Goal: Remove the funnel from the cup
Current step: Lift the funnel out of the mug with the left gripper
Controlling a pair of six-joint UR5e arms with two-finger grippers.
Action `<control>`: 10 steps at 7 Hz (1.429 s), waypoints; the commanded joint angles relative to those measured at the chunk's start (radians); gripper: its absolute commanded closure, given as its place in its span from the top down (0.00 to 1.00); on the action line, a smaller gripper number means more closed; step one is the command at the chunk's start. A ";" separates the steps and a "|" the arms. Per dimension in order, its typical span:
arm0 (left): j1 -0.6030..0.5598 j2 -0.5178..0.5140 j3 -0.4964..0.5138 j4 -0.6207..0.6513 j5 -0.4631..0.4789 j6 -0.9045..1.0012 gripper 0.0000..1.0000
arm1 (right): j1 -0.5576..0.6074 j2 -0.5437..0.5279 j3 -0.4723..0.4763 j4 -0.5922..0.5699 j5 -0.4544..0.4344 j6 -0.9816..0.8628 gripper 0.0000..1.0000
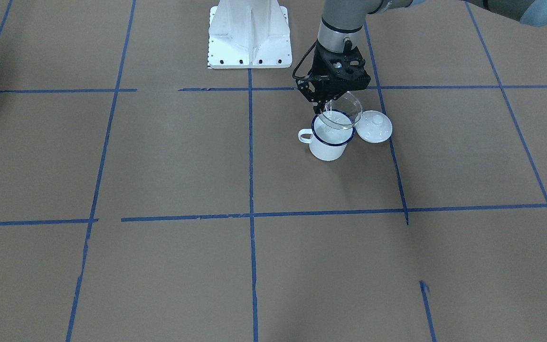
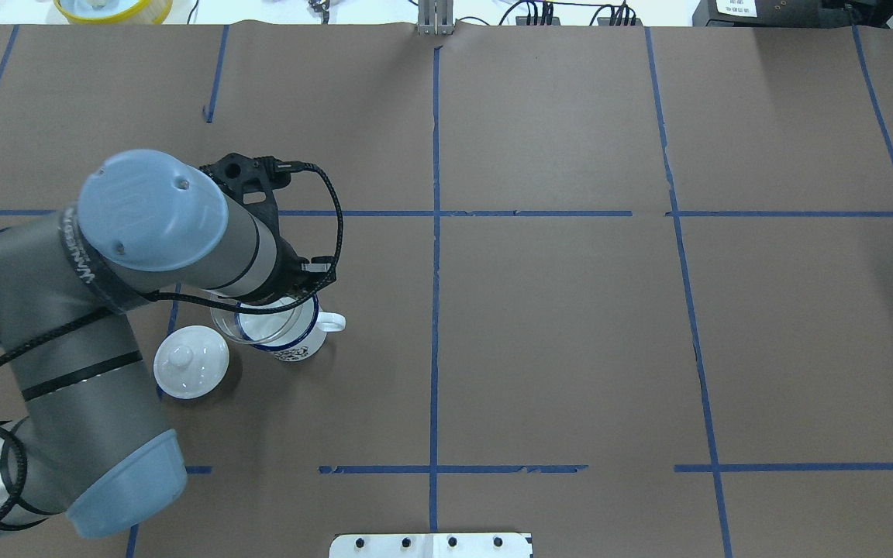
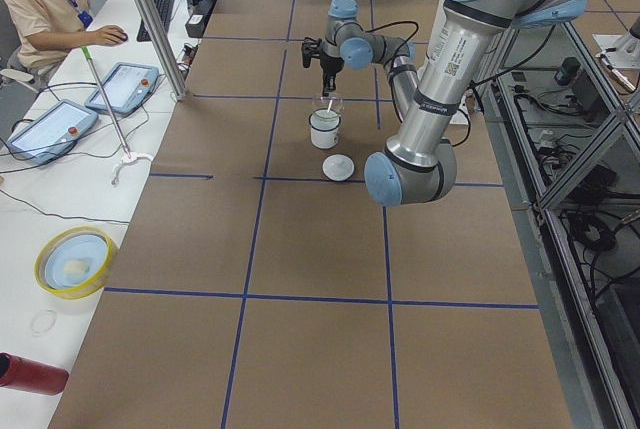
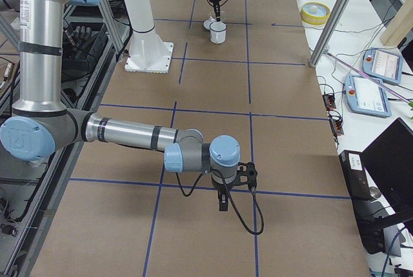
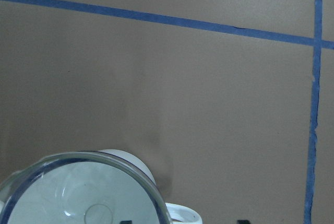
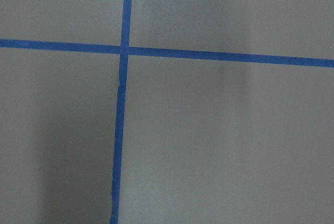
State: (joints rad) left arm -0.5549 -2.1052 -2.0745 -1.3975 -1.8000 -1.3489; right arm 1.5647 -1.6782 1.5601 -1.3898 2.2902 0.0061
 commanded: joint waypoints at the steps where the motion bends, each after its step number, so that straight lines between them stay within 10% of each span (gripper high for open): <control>1: -0.054 -0.015 -0.046 -0.006 0.040 -0.183 0.00 | 0.000 0.000 0.000 0.000 0.000 0.000 1.00; 7: -0.132 -0.021 0.545 -0.845 0.515 -0.796 0.00 | 0.000 0.000 0.000 0.000 0.000 0.000 1.00; 10: -0.138 -0.128 0.824 -0.944 0.602 -0.881 0.00 | 0.000 0.000 0.000 0.000 0.000 0.000 1.00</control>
State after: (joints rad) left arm -0.6931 -2.2008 -1.3468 -2.3003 -1.2188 -2.2020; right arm 1.5647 -1.6782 1.5600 -1.3898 2.2902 0.0062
